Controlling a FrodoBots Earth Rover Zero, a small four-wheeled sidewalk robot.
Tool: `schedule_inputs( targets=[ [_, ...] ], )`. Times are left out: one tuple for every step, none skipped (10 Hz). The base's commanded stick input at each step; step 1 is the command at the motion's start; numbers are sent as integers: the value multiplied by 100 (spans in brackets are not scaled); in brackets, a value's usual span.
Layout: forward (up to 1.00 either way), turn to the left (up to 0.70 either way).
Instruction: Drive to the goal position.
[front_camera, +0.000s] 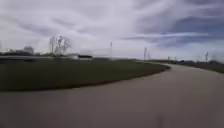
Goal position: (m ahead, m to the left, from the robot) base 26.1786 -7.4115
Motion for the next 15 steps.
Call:
schedule_inputs(
  targets=[
    [100, -36],
    [100, -36],
    [100, -36],
    [100, -37],
    [100, -37],
    [100, -37],
    [100, -37],
    [100, -36],
    [100, -37],
    [100, -37],
    [100, -36],
    [100, -37],
    [100, -37],
    [100, -36],
    [100, -37]
  ],
)
